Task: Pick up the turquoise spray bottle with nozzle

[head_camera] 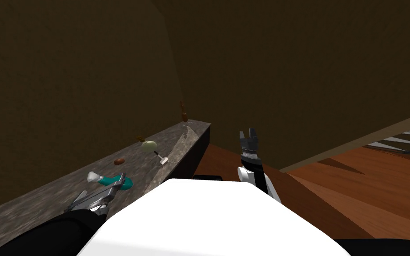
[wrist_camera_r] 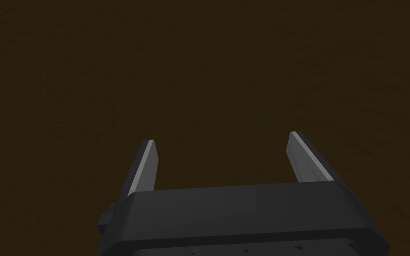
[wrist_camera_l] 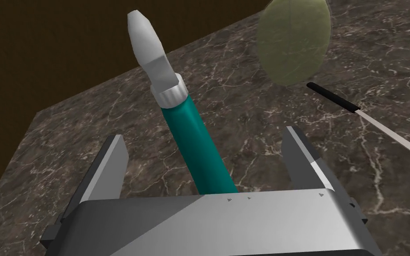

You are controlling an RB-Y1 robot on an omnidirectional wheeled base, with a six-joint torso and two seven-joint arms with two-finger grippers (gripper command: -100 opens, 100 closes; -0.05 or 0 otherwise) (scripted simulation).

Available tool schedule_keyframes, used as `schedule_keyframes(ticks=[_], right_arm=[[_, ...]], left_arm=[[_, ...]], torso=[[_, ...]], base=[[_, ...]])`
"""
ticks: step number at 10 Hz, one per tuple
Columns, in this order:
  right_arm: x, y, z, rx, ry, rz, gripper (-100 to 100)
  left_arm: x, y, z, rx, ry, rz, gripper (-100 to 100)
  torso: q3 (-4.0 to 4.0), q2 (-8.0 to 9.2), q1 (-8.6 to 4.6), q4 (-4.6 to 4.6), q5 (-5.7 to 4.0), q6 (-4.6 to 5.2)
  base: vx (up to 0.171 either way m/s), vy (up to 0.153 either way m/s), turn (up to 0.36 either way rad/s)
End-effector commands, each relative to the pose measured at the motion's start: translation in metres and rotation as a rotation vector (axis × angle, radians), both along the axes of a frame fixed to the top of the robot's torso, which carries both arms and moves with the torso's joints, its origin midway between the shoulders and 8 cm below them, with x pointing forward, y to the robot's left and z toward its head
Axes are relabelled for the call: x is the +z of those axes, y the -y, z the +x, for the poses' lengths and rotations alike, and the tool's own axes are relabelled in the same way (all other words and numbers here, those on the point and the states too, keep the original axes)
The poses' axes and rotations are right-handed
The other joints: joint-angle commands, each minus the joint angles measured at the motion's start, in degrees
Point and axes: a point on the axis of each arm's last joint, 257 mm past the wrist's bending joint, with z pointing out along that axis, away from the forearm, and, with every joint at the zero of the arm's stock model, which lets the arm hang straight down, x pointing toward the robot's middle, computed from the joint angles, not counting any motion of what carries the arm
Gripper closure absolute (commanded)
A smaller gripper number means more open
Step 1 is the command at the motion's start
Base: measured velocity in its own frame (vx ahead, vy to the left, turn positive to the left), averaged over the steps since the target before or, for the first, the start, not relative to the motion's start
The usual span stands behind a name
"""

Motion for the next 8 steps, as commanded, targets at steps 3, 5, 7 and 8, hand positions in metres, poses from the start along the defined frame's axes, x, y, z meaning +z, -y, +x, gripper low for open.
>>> schedule_keyframes(ticks=[3,5,7,8], right_arm=[[0.0,0.0,0.0,0.0,0.0,0.0,0],[0.0,0.0,0.0,0.0,0.0,0.0,0],[0.0,0.0,0.0,0.0,0.0,0.0,0],[0.0,0.0,0.0,0.0,0.0,0.0,0]], left_arm=[[-0.014,-0.021,-0.045,0.112,0.062,-0.11,-100],[-0.024,-0.029,-0.073,0.186,0.112,-0.177,-100],[-0.036,-0.03,-0.099,0.254,0.153,-0.229,-100],[-0.042,-0.029,-0.11,0.283,0.17,-0.25,-100]], torso=[[-0.01,-0.03,-0.05,0.0,0.0,0.0],[-0.09,-0.16,0.05,-0.03,0.01,0.0],[-0.08,-0.14,-0.07,-0.03,-0.01,0.0],[-0.02,-0.04,-0.06,-0.01,-0.01,0.0]], base=[[0.102,-0.028,-0.051],[0.139,0.0,-0.034],[0.109,-0.032,-0.026],[0.072,-0.01,-0.019]])
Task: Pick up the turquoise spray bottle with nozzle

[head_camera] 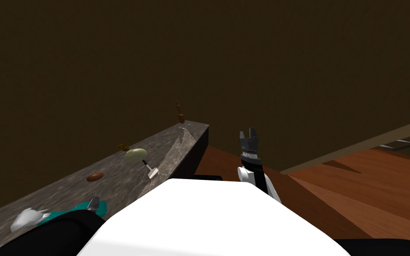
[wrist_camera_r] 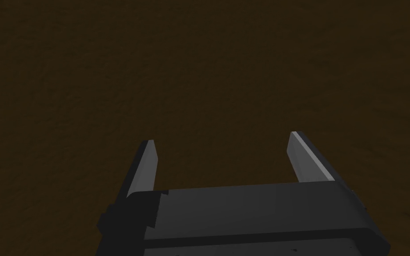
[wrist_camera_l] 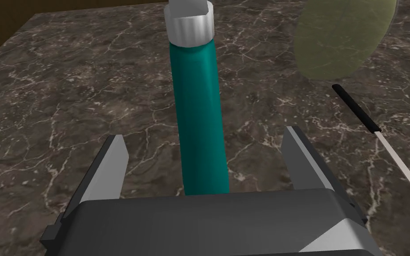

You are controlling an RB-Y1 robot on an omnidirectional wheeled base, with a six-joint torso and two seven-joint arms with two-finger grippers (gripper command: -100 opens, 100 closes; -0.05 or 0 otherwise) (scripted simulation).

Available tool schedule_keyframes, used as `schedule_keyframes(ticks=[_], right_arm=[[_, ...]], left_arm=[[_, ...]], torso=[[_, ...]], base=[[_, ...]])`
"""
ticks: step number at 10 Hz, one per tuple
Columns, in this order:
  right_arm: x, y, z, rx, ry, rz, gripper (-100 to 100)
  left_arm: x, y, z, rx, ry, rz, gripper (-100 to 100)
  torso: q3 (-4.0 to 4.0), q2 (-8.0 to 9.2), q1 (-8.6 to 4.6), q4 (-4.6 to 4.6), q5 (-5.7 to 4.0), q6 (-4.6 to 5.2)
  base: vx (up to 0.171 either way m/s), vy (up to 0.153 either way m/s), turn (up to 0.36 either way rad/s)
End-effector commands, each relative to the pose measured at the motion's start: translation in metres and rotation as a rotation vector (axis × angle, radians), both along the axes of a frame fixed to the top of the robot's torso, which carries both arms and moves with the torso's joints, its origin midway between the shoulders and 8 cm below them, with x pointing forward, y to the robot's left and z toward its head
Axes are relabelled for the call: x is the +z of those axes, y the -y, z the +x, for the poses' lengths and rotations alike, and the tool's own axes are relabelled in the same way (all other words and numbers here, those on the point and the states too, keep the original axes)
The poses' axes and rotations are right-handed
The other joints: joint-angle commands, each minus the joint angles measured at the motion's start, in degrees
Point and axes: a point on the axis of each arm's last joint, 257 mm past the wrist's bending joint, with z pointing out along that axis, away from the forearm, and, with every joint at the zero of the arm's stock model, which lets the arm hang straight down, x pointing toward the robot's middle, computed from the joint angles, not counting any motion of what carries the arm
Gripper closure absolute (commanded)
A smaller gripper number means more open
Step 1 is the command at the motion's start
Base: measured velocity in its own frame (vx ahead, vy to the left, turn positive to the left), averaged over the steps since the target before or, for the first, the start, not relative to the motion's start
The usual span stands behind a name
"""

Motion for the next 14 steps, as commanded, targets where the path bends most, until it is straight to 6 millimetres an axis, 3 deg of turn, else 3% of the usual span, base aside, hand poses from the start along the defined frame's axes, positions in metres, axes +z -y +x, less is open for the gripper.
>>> schedule_keyframes(ticks=[1,3,4,5,7,9,12,14], right_arm=[[0.0,0.0,0.0,0.0,0.0,0.0,0],[0.0,0.0,0.0,0.0,0.0,0.0,0],[0.0,0.0,0.0,0.0,0.0,0.0,0],[0.0,0.0,0.0,0.0,0.0,0.0,0],[0.0,0.0,0.0,0.0,0.0,0.0,0],[0.0,0.0,0.0,0.0,0.0,0.0,0],[0.0,0.0,0.0,0.0,0.0,0.0,0],[0.0,0.0,0.0,0.0,0.0,0.0,0]], left_arm=[[-0.007,0.006,-0.016,0.042,0.022,-0.032,-100],[-0.009,0.007,-0.017,0.044,0.021,-0.034,-100],[-0.01,0.007,-0.018,0.047,0.024,-0.035,0],[-0.021,0.001,0.005,-0.007,-0.018,-0.028,-100],[-0.043,-0.002,0.012,0.007,-0.004,-0.058,-100],[-0.046,-0.002,0.029,-0.003,0.03,-0.064,-100],[-0.063,-0.007,0.081,-0.067,0.03,-0.066,-100],[-0.075,-0.007,0.082,-0.057,0.033,-0.087,-100]], torso=[[0.0,0.0,0.0,0.0,0.0,0.0],[0.08,0.14,0.02,0.03,0.0,0.0],[0.13,0.22,0.04,0.05,0.01,0.01],[0.16,0.28,0.05,0.06,0.01,0.01],[0.31,0.53,-0.18,0.12,-0.03,-0.01],[0.24,0.4,0.02,0.1,0.0,0.02],[0.29,0.49,-0.08,0.11,-0.01,0.01],[0.24,0.4,-0.03,0.09,-0.01,0.02]], base=[[0.06,-0.006,-0.013],[0.026,-0.004,-0.003],[0.0,0.0,0.0],[-0.043,-0.043,0.361],[-0.061,-0.06,0.113],[-0.006,0.002,-0.02],[-0.052,-0.036,0.194],[-0.006,-0.015,-0.017]])
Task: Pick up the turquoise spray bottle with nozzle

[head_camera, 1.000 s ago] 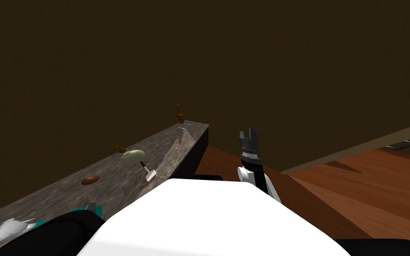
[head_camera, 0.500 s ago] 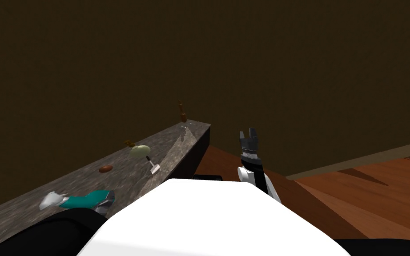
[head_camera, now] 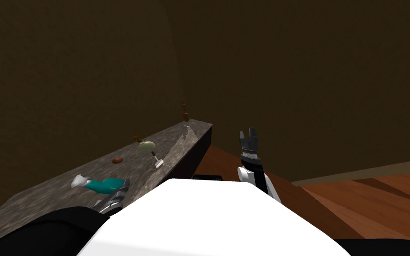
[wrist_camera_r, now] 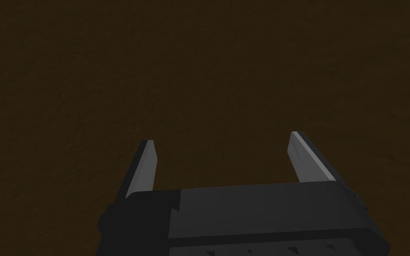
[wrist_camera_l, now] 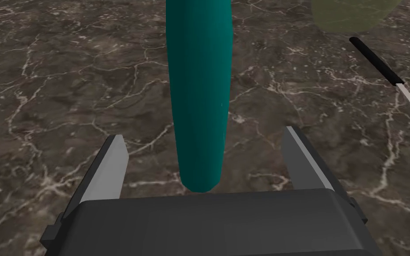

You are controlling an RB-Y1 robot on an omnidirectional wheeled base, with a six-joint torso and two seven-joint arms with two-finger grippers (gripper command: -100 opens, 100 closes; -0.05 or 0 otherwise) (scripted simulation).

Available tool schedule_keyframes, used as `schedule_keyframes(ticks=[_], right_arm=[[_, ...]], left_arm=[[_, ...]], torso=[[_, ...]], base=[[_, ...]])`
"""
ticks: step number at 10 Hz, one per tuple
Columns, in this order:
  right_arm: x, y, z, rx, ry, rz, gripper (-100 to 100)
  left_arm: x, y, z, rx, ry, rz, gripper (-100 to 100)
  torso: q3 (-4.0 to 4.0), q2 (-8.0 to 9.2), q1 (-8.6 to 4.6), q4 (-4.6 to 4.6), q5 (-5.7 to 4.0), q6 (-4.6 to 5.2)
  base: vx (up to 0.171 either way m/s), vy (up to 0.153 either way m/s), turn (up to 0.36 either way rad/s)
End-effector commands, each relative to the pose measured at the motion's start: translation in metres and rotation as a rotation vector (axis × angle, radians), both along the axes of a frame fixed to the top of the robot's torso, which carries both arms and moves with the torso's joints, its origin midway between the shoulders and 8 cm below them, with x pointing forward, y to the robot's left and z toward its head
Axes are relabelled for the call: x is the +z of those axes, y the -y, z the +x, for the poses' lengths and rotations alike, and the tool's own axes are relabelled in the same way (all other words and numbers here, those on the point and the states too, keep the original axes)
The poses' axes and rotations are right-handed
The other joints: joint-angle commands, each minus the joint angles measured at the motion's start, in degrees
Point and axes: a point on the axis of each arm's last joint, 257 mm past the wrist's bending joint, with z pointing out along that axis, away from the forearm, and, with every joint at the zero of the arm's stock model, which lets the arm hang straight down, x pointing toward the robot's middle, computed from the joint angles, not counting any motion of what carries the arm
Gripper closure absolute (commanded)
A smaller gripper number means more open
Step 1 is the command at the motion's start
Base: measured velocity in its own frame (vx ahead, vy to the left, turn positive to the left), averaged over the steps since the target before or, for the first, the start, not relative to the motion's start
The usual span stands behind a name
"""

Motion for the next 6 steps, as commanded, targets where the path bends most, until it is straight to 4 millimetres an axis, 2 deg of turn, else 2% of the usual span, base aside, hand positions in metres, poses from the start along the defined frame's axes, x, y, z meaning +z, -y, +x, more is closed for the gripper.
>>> schedule_keyframes(ticks=[1,2,5,6], right_arm=[[0.0,0.0,0.0,0.0,0.0,0.0,0],[0.0,0.0,0.0,0.0,0.0,0.0,0],[0.0,0.0,0.0,0.0,0.0,0.0,0],[0.0,0.0,0.0,0.0,0.0,0.0,0]], left_arm=[[-0.007,-0.006,0.021,-0.053,-0.063,0.022,-100],[-0.011,-0.005,0.032,-0.056,-0.044,0.012,-100],[-0.024,-0.003,0.06,-0.058,-0.003,-0.02,-100],[-0.026,-0.009,0.079,-0.106,-0.053,0.008,-100]], torso=[[0.0,0.0,0.0,0.0,0.0,0.0],[0.08,0.16,-0.11,0.02,-0.01,-0.08],[0.02,0.04,0.01,0.01,0.0,0.01],[-0.02,-0.03,0.05,-0.01,0.01,0.01]], base=[[-0.058,-0.042,0.391],[-0.07,-0.062,0.234],[-0.013,-0.007,-0.026],[-0.044,-0.024,0.379]])
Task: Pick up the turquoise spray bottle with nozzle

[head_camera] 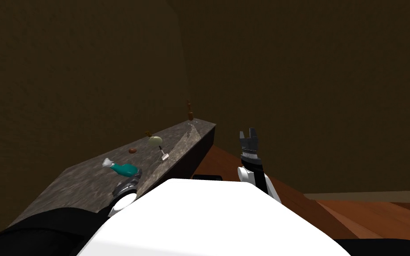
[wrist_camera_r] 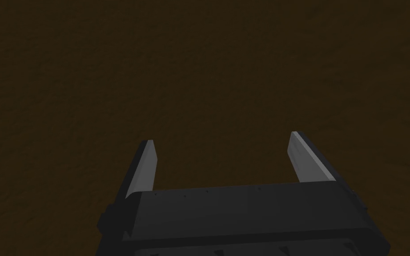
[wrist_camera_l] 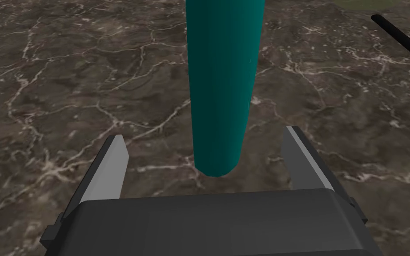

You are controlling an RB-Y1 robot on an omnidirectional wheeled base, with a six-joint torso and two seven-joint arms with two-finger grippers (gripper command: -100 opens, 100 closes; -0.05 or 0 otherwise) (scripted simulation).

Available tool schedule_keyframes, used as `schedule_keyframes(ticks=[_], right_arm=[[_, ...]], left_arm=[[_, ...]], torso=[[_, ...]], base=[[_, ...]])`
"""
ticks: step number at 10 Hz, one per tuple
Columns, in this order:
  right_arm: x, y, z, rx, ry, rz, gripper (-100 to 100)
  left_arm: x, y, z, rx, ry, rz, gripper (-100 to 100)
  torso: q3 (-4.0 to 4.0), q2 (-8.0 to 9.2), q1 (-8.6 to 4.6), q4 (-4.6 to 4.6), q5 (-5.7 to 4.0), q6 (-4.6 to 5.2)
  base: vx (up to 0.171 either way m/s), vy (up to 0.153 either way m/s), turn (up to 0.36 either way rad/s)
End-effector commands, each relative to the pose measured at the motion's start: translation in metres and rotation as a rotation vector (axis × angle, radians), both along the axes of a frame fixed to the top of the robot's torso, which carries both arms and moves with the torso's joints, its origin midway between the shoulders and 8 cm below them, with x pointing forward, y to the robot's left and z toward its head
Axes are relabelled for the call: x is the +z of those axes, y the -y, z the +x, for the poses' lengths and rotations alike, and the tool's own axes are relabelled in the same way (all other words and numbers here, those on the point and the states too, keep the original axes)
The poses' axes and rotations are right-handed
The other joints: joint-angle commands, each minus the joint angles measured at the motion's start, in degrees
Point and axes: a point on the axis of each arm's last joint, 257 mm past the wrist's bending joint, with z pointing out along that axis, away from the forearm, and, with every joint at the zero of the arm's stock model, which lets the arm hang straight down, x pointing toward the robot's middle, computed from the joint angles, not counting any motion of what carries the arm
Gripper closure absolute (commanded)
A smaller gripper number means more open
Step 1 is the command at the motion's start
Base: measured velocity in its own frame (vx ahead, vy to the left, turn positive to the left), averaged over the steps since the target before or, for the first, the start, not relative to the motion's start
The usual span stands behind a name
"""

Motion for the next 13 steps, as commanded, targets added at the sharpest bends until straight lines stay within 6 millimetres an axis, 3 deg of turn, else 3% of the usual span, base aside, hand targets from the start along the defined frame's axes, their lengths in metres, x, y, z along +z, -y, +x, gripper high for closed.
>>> schedule_keyframes(ticks=[1,3,4,7,9,10,11,13], right_arm=[[0.0,0.0,0.0,0.0,0.0,0.0,0],[0.0,0.0,0.0,0.0,0.0,0.0,0],[0.0,0.0,0.0,0.0,0.0,0.0,0],[0.0,0.0,0.0,0.0,0.0,0.0,0],[0.0,0.0,0.0,0.0,0.0,0.0,0],[0.0,0.0,0.0,0.0,0.0,0.0,0],[0.0,0.0,0.0,0.0,0.0,0.0,0],[0.0,0.0,0.0,0.0,0.0,0.0,0]], left_arm=[[-0.007,0.001,0.024,-0.031,-0.01,0.002,-100],[-0.019,0.004,0.039,-0.03,0.005,-0.026,-100],[-0.015,0.005,0.05,-0.036,0.023,-0.026,-100],[-0.018,0.005,0.101,-0.092,0.009,-0.016,-100],[-0.019,0.007,0.113,-0.096,0.023,-0.027,-100],[-0.011,0.001,0.135,-0.141,-0.017,0.016,-100],[-0.03,0.003,0.137,-0.133,-0.038,-0.015,-100],[-0.019,0.01,0.17,-0.15,0.011,-0.023,-100]], torso=[[0.0,0.0,0.0,0.0,0.0,0.0],[0.05,0.07,-0.07,0.03,-0.02,0.09],[0.0,-0.02,0.0,0.01,-0.01,0.09],[0.06,0.1,-0.1,0.03,-0.02,0.07],[-0.02,-0.06,0.01,0.01,0.01,0.12],[-0.06,-0.13,0.07,-0.02,0.03,0.1],[-0.01,-0.02,0.0,-0.01,0.02,0.04],[0.01,0.09,0.12,-0.08,0.25,-0.01]], base=[[-0.072,-0.056,0.21],[-0.034,-0.02,-0.018],[0.0,0.0,0.0],[-0.056,-0.037,0.193],[-0.008,0.0,-0.016],[-0.048,-0.039,0.32],[-0.076,-0.041,0.246],[-0.033,-0.009,-0.003]])
